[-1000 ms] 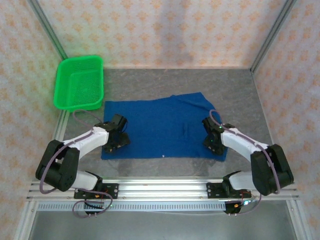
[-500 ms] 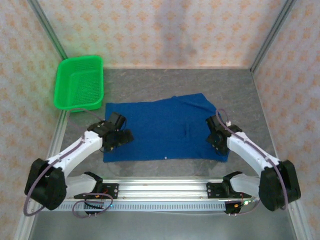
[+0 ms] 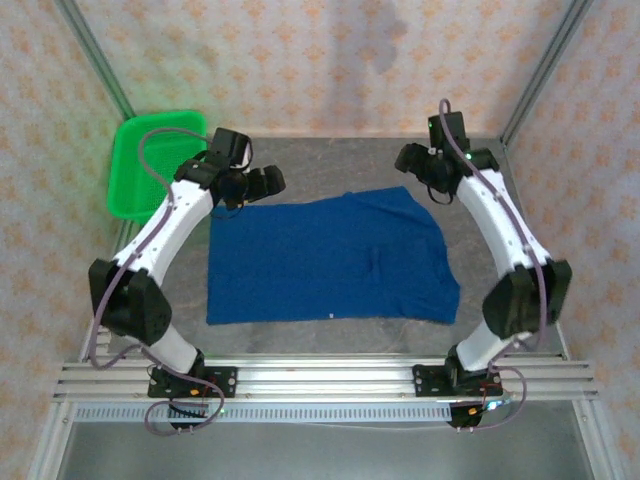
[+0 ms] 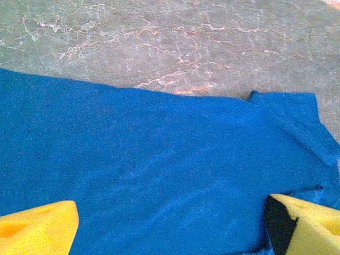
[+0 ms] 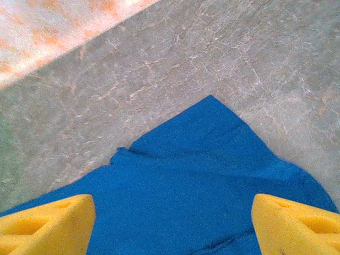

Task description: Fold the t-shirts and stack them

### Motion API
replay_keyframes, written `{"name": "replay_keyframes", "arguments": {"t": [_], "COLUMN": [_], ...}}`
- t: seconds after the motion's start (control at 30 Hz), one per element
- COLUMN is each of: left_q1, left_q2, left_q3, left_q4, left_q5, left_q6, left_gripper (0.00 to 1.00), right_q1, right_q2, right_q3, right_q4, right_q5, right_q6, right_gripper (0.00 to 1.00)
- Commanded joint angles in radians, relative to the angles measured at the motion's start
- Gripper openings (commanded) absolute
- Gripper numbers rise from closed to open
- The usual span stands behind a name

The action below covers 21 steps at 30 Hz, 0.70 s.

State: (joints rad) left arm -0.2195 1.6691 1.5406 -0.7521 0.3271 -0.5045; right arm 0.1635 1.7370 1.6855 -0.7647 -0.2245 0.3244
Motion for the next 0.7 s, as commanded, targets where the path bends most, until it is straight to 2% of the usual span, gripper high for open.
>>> {"name": "replay_keyframes", "arguments": {"t": [0.0, 0.17, 0.33, 0.53, 0.67], "left_q1": [0.039, 0.065, 0.101, 0.124, 0.126], "left_q2": [0.050, 0.149, 0.203, 0.220, 0.219], "left_q3": [0.063, 0.114, 0.109, 0.079, 0.054], "left_q4": [0.014, 0.016, 0.020, 0.040, 0.048], "left_q5": [0.038, 0.020, -0.012, -0.017, -0.020], "left_q6": [0.037, 0.037, 0.041, 0.043, 0.049], "left_gripper": [0.91, 0.90, 0.88, 0.88, 0.87], "right_q1": [-0.044, -0.070, -0.071, -0.072, -0.071], "right_q2": [0.142, 0.390, 0.583, 0.728, 0.748], "right_q3": [0.097, 0.304, 0.499, 0.630, 0.606], "right_q4": [-0.039, -0.104, -0.172, -0.223, -0.220], "right_q5": [-0.089, -0.128, -0.116, -0.122, -0.128], "right_q6": [-0.100, -0.199, -0.262, -0.279, -0.275], "right_gripper": [0.75, 0.71, 0.68, 0.61, 0.57]}}
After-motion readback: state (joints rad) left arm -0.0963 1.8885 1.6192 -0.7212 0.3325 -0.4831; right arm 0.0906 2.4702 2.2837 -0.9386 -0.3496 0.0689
